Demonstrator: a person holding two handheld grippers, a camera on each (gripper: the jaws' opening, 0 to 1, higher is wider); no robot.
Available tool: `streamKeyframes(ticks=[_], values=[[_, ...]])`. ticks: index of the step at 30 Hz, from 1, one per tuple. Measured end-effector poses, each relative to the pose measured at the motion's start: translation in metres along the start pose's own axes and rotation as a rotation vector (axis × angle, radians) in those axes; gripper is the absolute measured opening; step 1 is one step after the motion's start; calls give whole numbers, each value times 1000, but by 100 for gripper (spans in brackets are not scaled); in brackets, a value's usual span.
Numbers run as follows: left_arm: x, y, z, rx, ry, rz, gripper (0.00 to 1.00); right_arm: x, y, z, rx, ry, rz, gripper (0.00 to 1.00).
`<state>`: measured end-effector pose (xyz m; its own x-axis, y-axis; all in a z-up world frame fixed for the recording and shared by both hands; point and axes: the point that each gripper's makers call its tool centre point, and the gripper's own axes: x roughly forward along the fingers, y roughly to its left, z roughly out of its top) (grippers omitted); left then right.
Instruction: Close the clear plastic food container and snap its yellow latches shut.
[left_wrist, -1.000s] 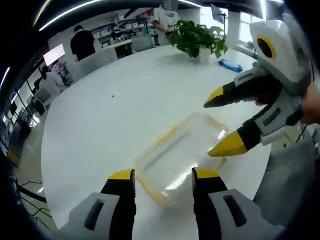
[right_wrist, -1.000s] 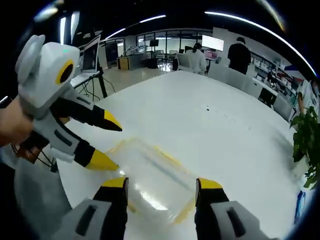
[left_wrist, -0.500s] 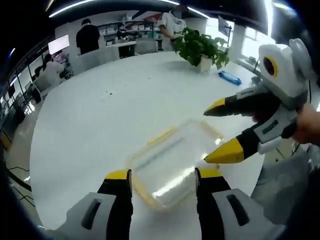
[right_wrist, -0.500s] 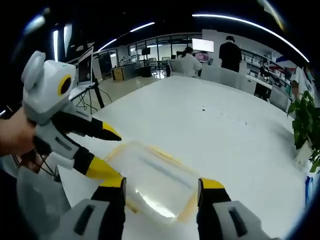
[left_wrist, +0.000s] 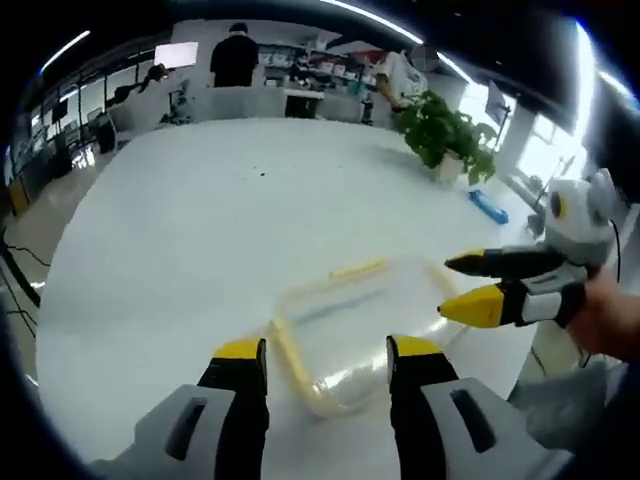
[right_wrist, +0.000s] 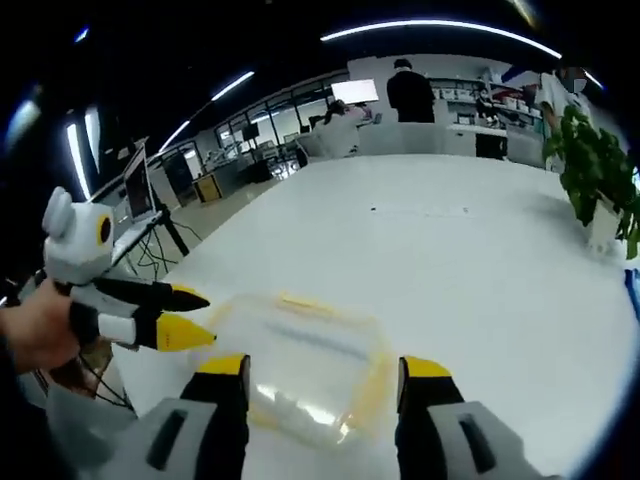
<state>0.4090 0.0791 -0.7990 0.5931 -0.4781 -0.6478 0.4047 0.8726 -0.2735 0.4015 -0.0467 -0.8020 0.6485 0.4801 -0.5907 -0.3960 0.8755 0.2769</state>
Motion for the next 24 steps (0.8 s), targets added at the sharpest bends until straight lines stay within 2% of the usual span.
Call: streamKeyframes(ticks=[2,6,9,13,15,18,20,21,23,24], values=[[-1,3,-1,-36,3,1,46,0,0,-2,22,4,6,59],[-3,3,-3,-6,14,6,46,0,2,-2,34,8,9,58],[0,1,-5,-16,21,-8,46,3,3,-5,26,28,15,58],[6,-5,-8,48,45,-29,42,5,0,-6,26,38,12,56],[9,-5,-8,41,50,-31,43,6,0,-9,28,52,14,54],[10,-3,-10,37,63,-22,43,5,0,-20,23,128,12,47],[11,-2,-13,67,80,-5,42,5,1,-16,45,120,14,47],[12,-3,-12,61,70,-5,43,5,0,-17,38,128,13,46],[12,-3,-13,38,71,2,44,5,-2,-22,-20,156,-2,45],[12,-3,-14,47,70,1,44,6,0,-20,12,142,7,45]])
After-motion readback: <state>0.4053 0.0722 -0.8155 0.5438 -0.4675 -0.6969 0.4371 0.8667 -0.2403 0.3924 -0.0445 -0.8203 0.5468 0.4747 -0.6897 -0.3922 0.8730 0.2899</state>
